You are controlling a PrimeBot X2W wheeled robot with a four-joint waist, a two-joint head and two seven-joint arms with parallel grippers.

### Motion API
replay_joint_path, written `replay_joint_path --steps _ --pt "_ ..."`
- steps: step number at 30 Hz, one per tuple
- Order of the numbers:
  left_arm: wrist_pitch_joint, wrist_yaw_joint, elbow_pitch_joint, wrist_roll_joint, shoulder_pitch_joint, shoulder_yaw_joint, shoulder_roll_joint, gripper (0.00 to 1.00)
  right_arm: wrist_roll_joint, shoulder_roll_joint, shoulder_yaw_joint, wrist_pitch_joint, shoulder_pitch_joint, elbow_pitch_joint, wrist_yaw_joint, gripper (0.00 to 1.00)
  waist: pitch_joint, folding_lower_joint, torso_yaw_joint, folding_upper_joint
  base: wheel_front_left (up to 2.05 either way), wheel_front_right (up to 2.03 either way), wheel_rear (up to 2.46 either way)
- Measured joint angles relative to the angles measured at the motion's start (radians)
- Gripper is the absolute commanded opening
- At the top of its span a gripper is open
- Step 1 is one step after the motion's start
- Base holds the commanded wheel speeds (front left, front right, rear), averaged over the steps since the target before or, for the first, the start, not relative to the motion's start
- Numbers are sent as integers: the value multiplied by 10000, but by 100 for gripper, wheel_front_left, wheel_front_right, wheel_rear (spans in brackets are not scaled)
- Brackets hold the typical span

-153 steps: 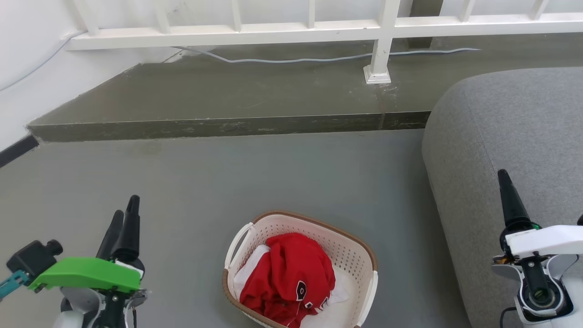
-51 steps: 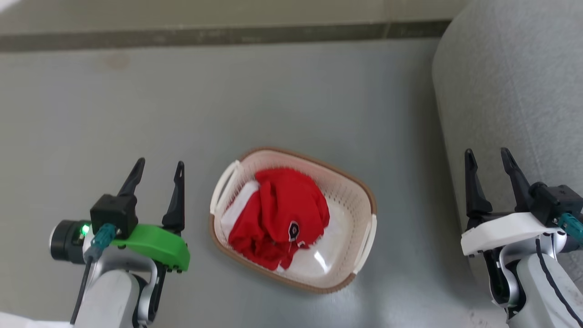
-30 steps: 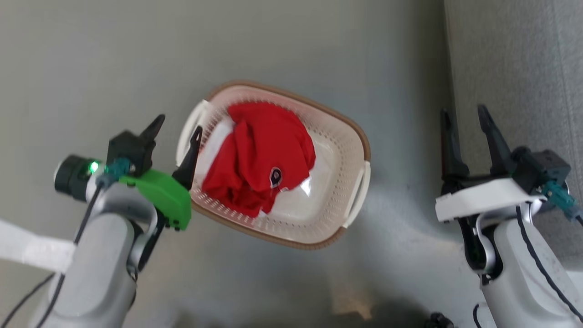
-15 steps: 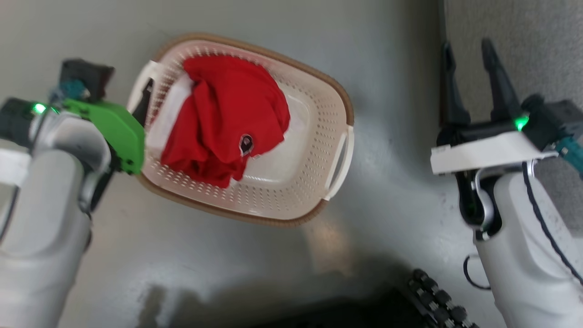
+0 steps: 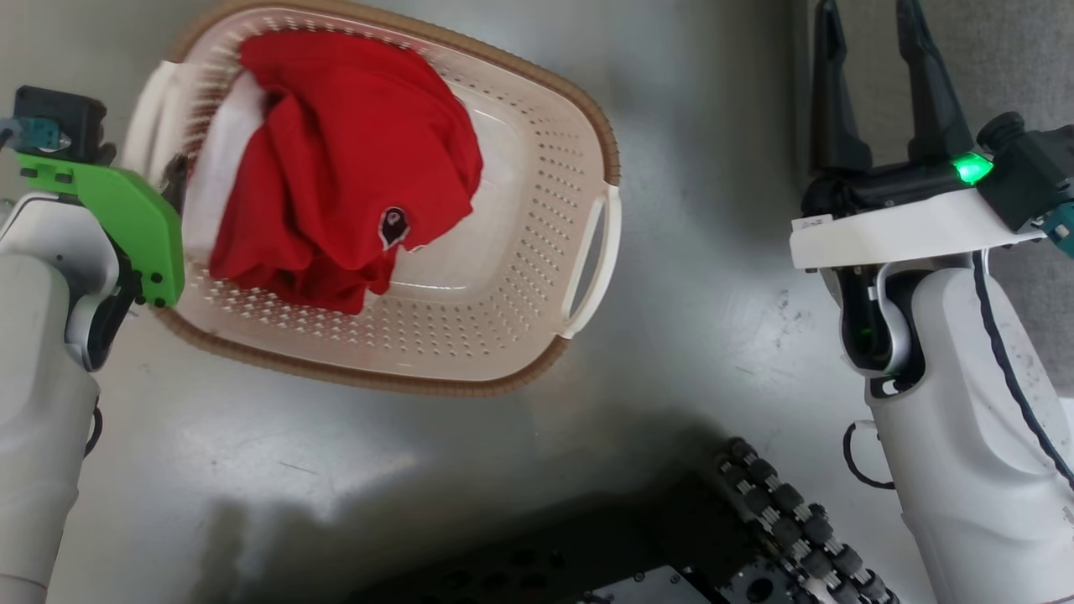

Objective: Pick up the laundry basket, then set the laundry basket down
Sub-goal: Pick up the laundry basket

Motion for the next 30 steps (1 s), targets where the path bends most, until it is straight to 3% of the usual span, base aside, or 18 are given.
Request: replay_joint_path --steps 2,3,4,8,22,30 --pt "36 -2 194 -79 -62 31 -25 100 0 0 -61 0 -1 19 0 100 99 0 -91 0 0 0 0" --pt "38 -4 286 -84 -111 33 -35 84 0 4 -75 0 -2 29 0 100 137 0 -126 0 0 0 0" --pt "38 -10 397 -98 -168 38 -40 58 -2 10 -82 0 -3 42 0 100 170 0 -157 0 0 0 0" --pt "-23 -52 612 -107 -361 15 -71 0 -2 21 -144 0 -6 136 25 100 230 -1 -201 0 0 0 0" --pt "-531 -117 1599 -192 -708 35 -562 0 -29 52 -412 0 -149 353 155 100 112 -1 -46 0 0 0 0" --pt "-736 221 2552 -823 -625 491 -1127 0 -102 67 -669 0 -148 499 161 100 -168 0 208 0 0 0 0"
